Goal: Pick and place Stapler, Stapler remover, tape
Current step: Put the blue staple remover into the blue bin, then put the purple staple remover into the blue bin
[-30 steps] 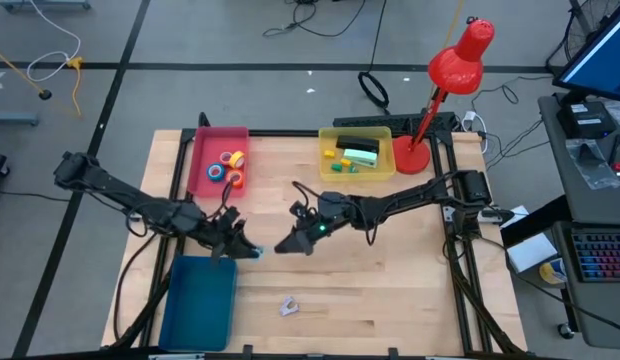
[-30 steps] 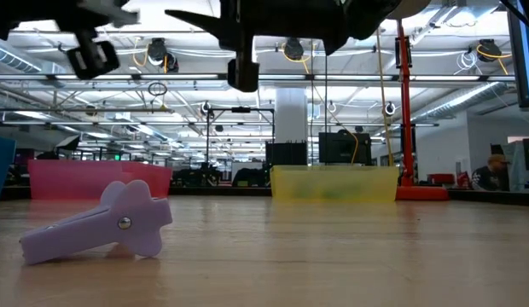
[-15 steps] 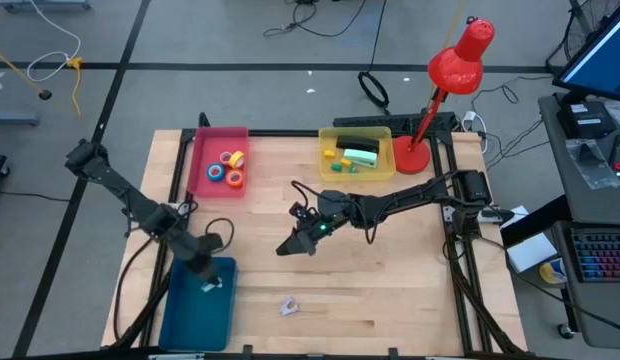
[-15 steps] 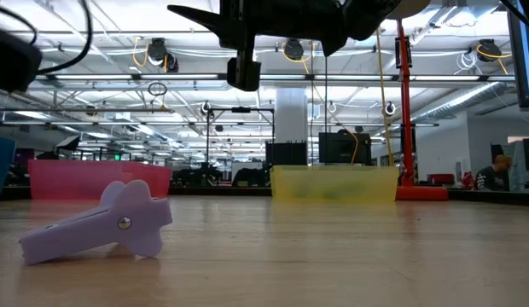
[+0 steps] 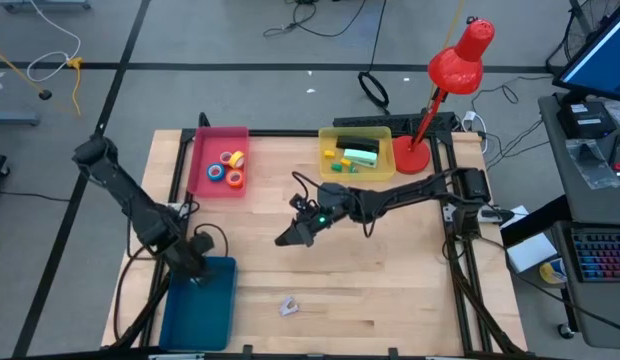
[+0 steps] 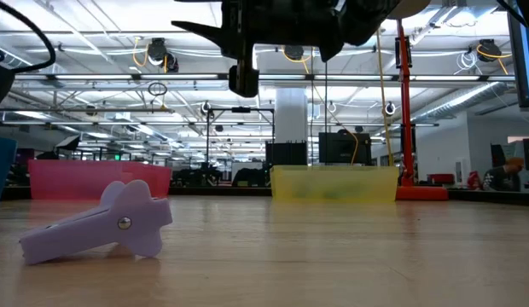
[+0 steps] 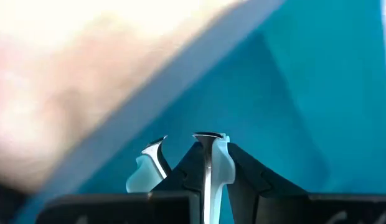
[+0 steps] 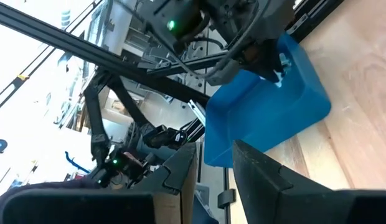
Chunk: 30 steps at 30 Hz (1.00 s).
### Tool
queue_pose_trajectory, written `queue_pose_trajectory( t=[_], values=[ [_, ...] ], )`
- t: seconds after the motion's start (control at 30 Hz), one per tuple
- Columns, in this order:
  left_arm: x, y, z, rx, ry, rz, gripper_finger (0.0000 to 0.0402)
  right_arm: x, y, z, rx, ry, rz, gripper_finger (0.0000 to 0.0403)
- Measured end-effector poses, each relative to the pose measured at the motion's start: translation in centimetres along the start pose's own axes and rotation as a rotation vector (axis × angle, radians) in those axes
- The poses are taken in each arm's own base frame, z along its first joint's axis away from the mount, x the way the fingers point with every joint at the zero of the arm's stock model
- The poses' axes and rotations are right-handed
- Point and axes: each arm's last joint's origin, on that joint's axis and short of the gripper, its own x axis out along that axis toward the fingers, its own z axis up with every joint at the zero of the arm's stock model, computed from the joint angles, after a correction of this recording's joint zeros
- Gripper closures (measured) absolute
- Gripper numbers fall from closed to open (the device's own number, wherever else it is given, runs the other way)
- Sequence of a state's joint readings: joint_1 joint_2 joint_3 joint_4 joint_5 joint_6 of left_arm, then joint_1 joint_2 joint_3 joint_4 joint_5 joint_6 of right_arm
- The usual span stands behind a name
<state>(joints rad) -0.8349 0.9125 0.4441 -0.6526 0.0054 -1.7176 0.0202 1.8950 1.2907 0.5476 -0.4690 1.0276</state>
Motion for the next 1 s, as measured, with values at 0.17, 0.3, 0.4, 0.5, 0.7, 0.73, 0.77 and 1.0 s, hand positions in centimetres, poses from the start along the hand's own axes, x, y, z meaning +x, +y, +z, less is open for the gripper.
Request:
queue_pose_trajectory(
  t=[0.17,0.3,0.4,0.5,0.7,0.73,0.77,1.0],
  values=[
    [0.1,-0.4,-0.3,0.01,-0.011,0.123,0.0367,-0.3,-0.3,0.5,-0.043,-0.013,-0.007,0.0307],
    [0.8,-0.6,-0.5,0.037,-0.009,0.143,0.0335,-0.3,-0.3,0.5,-0.092,-0.013,-0.007,0.0307],
    [1.2,-0.6,-0.6,0.044,-0.01,0.165,0.0302,-0.2,-0.3,0.5,-0.137,-0.012,-0.006,0.0307],
    [1.3,-0.6,-0.6,0.045,-0.011,0.177,0.0276,-0.2,-0.2,0.4,-0.169,-0.012,-0.006,0.0307],
    [1.1,-0.9,-0.7,0.06,0.014,0.123,0.0234,-0.2,-0.2,0.3,-0.188,0.033,0.027,0.0307],
    [1.0,-1.1,-0.8,0.064,0.019,0.102,0.0229,-0.2,-0.1,0.2,-0.207,0.058,0.047,0.0307],
    [0.9,-1.2,-0.8,0.072,0.019,0.076,0.0225,-0.2,0.0,0.1,-0.233,0.088,0.071,0.0307],
    [-1.1,-2.1,-0.6,0.097,-0.068,-0.155,0.0218,0.7,1.4,-2.4,-0.396,0.261,0.235,0.0307]
  ],
)
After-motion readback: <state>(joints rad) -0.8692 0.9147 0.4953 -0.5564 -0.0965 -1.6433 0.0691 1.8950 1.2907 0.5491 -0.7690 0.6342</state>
